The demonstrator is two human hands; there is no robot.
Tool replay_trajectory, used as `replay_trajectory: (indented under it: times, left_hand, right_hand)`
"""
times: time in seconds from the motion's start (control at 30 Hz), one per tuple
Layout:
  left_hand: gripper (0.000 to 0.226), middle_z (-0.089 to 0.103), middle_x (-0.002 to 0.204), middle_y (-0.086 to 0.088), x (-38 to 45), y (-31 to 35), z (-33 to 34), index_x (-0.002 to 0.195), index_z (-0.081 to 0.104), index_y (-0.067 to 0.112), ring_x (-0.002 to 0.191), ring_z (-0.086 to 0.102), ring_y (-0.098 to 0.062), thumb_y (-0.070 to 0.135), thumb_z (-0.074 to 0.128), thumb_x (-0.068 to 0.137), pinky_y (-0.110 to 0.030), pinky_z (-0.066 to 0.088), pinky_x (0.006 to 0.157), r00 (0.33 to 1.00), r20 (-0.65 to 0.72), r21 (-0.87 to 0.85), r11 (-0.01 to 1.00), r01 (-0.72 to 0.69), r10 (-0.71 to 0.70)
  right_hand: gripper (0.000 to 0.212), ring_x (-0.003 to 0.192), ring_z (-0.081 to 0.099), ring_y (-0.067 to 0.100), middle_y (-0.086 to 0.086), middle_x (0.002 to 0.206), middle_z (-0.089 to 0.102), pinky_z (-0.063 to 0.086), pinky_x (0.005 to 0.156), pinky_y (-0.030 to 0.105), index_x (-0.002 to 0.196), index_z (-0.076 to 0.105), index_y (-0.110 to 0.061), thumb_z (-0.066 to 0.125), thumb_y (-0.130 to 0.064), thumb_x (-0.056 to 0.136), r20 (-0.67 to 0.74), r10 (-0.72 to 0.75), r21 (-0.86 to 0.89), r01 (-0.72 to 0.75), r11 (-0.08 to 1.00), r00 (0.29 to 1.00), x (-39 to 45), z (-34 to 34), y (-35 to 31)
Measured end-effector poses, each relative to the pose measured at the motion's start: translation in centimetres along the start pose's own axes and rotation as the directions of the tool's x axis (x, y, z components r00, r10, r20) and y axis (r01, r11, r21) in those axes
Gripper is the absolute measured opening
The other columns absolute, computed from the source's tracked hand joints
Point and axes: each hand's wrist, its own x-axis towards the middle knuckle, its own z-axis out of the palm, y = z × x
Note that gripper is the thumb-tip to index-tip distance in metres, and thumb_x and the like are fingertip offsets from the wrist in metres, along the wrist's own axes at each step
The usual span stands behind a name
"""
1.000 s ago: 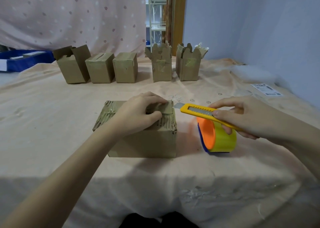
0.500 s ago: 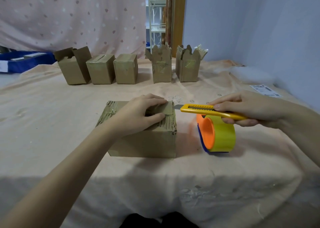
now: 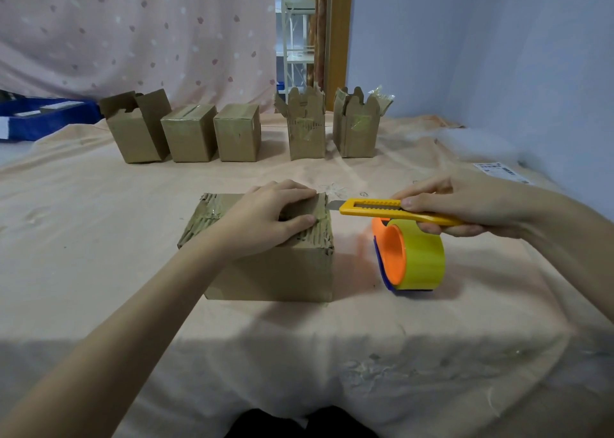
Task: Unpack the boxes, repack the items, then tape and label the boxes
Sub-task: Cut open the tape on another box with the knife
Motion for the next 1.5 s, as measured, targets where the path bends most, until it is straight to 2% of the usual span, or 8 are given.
replay_trajectory:
  times: [0.17,0.4,0.6,0.77,0.9,1.03,1.23,1.5]
  left_hand:
    - [0.055,0.049,0.136,0.008,-0.1,-0.1,0.0,0.136,0.051,0.024,0.126,0.043,-0.013,0.045,0.047,0.086,-0.039,0.03,0.11,0.999,0.002,-0.061,0.997,0.043,-0.043]
    - [0.048,0.049,0.129,0.009,0.0,-1.1,-1.3,0.134,0.051,0.023,0.117,0.045,-0.008,0.005,0.053,0.09,-0.016,0.029,0.094,0.998,0.046,-0.126,0.99,0.057,-0.052]
    - [0.045,0.048,0.136,0.005,0.3,-2.1,-1.9,0.136,0.05,0.02,0.124,0.044,-0.009,0.016,0.059,0.093,-0.013,0.027,0.1,0.99,0.132,0.039,0.998,-0.058,0.052]
    - [0.037,0.05,0.136,0.005,-0.1,-1.9,-1.5,0.136,0.051,0.024,0.124,0.046,-0.014,0.027,0.047,0.099,-0.03,0.037,0.099,0.991,0.059,0.204,0.97,-0.13,0.12]
    - [0.047,0.054,0.134,0.004,-0.6,-1.8,-1.4,0.133,0.054,0.026,0.121,0.05,-0.017,0.04,0.031,0.094,-0.037,0.045,0.095,0.988,0.019,0.232,0.96,-0.156,0.156]
    - [0.061,0.055,0.134,0.005,-0.9,-1.7,-1.3,0.133,0.054,0.026,0.12,0.051,-0.017,0.051,0.018,0.09,-0.037,0.045,0.094,0.987,0.017,0.255,0.954,-0.157,0.158]
    - [0.05,0.056,0.134,0.002,-0.9,-1.0,-1.3,0.133,0.055,0.022,0.121,0.053,-0.021,0.038,0.028,0.094,-0.04,0.045,0.095,0.991,0.001,0.262,0.956,-0.128,0.133]
    - [0.05,0.058,0.132,0.003,-1.2,-1.0,-1.2,0.132,0.056,0.024,0.119,0.054,-0.021,0.042,0.029,0.094,-0.04,0.047,0.093,0.993,-0.013,0.233,0.967,-0.107,0.113]
  right_hand:
    - [0.024,0.035,0.029,0.012,0.005,0.057,0.055,0.022,0.033,0.018,0.114,0.068,-0.023,0.055,-0.027,0.094,-0.02,-0.037,-0.11,0.035,0.993,0.999,-0.4,-0.4,-0.8]
    - [0.024,0.034,0.029,0.011,0.005,0.055,0.054,0.021,0.033,0.017,0.114,0.067,-0.019,0.054,-0.025,0.095,-0.028,-0.034,-0.098,0.031,0.995,0.999,0.3,-0.1,-0.9]
    - [0.029,0.031,0.026,0.007,0.003,0.054,0.052,0.019,0.031,0.014,0.116,0.065,-0.007,0.05,-0.023,0.098,0.03,0.045,0.018,-0.046,0.999,0.999,1.0,0.0,0.1]
    - [0.029,0.032,0.026,0.009,0.004,0.056,0.051,0.019,0.033,0.016,0.11,0.068,-0.005,0.049,-0.024,0.097,0.019,-0.025,-0.043,0.026,0.999,1.0,1.1,0.6,-0.1]
    - [0.025,0.033,0.026,0.01,0.005,0.057,0.052,0.019,0.033,0.018,0.109,0.07,-0.012,0.051,-0.024,0.097,0.01,-0.035,-0.055,0.036,0.998,0.999,1.1,0.6,-0.4]
    - [0.035,0.031,0.026,0.008,0.003,0.054,0.052,0.019,0.031,0.016,0.115,0.063,0.0,0.05,-0.025,0.096,0.064,0.003,-0.05,0.0,0.999,0.998,0.7,0.0,-0.3]
    - [0.033,0.03,0.025,0.007,0.002,0.055,0.05,0.016,0.032,0.015,0.118,0.063,-0.003,0.047,-0.023,0.098,0.103,0.032,0.041,-0.037,0.998,0.994,1.2,0.4,0.3]
    - [0.027,0.03,0.025,0.007,0.004,0.056,0.05,0.016,0.031,0.014,0.117,0.066,-0.017,0.048,-0.023,0.098,0.097,0.052,0.064,-0.058,0.996,0.994,0.4,-0.1,0.7]
